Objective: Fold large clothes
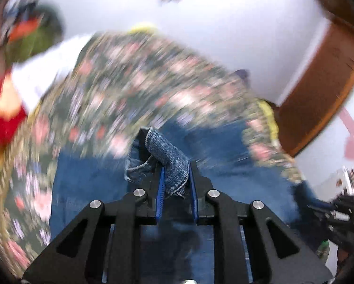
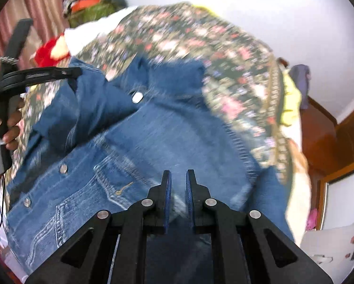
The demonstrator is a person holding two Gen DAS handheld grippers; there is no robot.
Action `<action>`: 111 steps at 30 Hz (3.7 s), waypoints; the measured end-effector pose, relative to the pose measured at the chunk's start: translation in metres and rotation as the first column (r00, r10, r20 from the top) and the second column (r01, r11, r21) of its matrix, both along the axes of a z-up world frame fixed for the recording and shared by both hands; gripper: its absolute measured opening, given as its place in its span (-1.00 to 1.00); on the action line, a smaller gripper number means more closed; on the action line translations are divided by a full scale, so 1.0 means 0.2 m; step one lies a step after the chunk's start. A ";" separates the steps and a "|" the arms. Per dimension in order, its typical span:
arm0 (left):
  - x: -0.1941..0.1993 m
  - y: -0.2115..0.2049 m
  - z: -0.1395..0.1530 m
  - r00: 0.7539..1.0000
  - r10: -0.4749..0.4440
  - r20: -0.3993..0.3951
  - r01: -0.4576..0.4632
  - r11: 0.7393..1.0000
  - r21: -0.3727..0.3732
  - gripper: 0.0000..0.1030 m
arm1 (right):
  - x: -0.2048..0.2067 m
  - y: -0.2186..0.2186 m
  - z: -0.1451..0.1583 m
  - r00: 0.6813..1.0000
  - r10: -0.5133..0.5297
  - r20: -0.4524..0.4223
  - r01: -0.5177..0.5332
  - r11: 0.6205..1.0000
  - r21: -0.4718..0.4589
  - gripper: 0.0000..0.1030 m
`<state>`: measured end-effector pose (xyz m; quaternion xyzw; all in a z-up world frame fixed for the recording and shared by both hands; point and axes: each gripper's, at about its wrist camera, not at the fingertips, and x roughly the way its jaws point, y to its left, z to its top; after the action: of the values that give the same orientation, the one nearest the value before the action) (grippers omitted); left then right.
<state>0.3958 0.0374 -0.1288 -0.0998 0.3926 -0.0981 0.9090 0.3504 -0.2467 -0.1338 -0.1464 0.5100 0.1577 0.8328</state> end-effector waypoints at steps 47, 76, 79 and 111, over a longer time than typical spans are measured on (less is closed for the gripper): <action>-0.40 0.50 -0.81 0.949 0.124 -0.291 0.002 0.917 0.399 0.51 | 0.06 0.41 -0.43 0.982 0.083 -0.171 -0.112 0.979 -0.171 -0.84; -0.55 0.42 -0.45 0.964 0.120 -0.239 -0.007 0.904 0.428 0.55 | -0.19 -0.07 0.11 0.997 -0.081 0.010 0.081 0.995 -0.055 0.04; -0.52 0.28 -0.32 0.981 0.051 -0.189 0.035 0.906 0.423 0.55 | -0.21 -0.28 0.24 0.981 -0.191 0.022 0.189 0.980 0.066 0.52; -0.22 -0.73 -0.46 0.925 -0.235 -0.300 0.299 0.935 0.192 0.60 | -0.65 -1.68 -0.44 0.462 -0.784 -0.415 0.875 0.324 0.360 -0.07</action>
<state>0.3518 -0.1082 -0.2207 0.0501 0.5325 -0.1602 0.8296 0.2202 -0.5817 -0.2209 0.3845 0.5132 -0.1467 0.7531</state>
